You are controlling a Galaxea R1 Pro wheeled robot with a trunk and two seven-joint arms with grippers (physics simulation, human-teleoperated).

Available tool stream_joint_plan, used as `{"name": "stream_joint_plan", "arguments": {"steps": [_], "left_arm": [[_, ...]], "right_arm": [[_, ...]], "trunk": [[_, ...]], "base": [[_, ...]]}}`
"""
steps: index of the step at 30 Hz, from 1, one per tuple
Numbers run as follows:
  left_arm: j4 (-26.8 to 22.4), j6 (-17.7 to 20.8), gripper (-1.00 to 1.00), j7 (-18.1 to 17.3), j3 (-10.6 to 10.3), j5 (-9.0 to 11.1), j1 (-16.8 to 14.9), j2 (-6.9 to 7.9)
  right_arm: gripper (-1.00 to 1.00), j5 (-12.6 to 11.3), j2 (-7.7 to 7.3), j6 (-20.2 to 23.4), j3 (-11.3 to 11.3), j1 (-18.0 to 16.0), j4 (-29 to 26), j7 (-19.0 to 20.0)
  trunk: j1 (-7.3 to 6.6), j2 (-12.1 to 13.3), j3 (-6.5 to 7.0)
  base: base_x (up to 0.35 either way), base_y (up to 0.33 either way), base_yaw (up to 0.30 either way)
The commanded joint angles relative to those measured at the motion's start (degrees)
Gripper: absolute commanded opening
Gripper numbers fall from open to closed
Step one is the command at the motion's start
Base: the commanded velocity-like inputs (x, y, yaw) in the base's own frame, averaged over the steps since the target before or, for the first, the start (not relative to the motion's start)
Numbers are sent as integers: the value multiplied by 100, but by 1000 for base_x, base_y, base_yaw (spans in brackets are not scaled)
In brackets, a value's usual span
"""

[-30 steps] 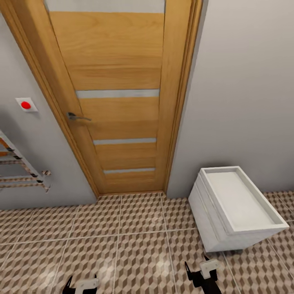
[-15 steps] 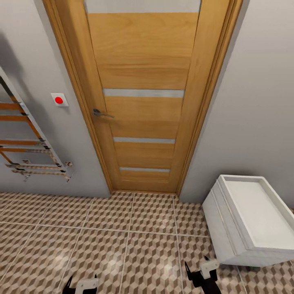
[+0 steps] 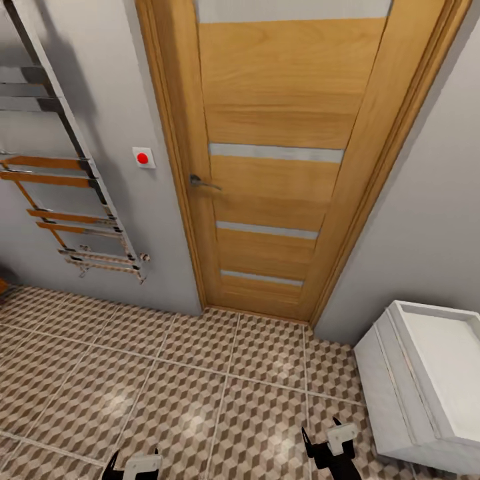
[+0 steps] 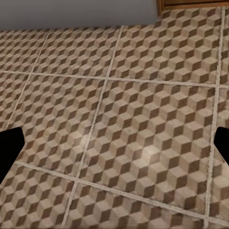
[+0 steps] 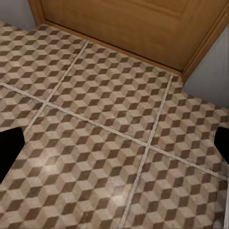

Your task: Take the four mousetraps from the cabinet in the bathroom and place them on the bathroom floor. Make sure all four end up on the same floor surface, and ensure that at least two of them are either under or directly next to the same bathroom sink.

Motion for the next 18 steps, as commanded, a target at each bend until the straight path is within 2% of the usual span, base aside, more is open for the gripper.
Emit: {"name": "stream_joint_plan", "arguments": {"steps": [1,18], "left_arm": [[-17,0,100,56,-47,15,-5,6],[-18,0,100,56,-47,15,-6,7]], "right_arm": [[100,-15,-1,-13,51,-2,1,-35],[100,-15,-1,-13,51,-2,1,-35]], "trunk": [[3,-9,-9],[3,-9,-9]], "base": [[0,0,288],[0,0,288]]}}
